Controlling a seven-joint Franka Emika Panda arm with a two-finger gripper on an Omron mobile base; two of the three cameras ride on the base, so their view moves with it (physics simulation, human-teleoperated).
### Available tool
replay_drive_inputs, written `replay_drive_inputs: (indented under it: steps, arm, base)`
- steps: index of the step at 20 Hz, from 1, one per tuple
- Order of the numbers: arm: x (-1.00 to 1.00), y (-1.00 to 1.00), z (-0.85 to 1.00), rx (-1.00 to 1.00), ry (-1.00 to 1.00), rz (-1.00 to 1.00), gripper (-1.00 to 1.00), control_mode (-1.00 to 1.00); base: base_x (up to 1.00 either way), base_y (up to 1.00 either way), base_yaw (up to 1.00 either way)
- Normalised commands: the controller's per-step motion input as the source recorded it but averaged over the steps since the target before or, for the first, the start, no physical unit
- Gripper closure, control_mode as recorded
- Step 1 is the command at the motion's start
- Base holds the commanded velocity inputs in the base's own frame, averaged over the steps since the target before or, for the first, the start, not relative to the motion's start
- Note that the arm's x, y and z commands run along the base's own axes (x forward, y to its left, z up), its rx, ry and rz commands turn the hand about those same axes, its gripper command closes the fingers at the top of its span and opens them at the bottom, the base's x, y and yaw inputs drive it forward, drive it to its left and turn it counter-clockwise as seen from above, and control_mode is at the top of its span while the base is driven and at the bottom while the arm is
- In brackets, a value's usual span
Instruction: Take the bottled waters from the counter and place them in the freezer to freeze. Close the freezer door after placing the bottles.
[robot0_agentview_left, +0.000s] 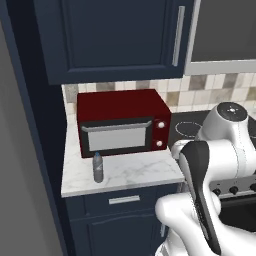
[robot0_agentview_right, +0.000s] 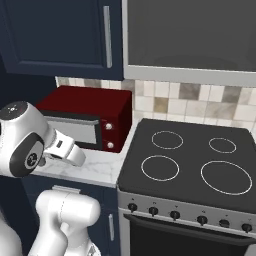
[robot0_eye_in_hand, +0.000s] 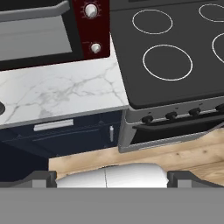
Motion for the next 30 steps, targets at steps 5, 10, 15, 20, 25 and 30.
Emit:
replay_drive_inputs:
  steps: [5, 10, 15, 20, 25, 30]
  arm:
    - [0.0, 0.0, 0.0, 0.0, 0.0, 0.0, -1.0, 1.0]
    - [0.0, 0.0, 0.0, 0.0, 0.0, 0.0, -1.0, 1.0]
    - [0.0, 0.0, 0.0, 0.0, 0.0, 0.0, -1.0, -1.0]
    - [0.14, 0.44, 0.0, -0.04, -0.3, 0.0, -1.0, -1.0]
    - [0.01, 0.63, 0.0, -0.02, -0.44, -0.03, -1.0, -1.0]
    - [0.1, 0.92, -0.05, -0.01, -0.32, -0.02, -1.0, -1.0]
  base:
    - [0.08, -0.29, 0.0]
    - [0.1, -0.24, 0.0]
    - [0.0, 0.0, 0.0]
    - [0.0, 0.0, 0.0]
    - [0.0, 0.0, 0.0]
    - [0.0, 0.0, 0.0]
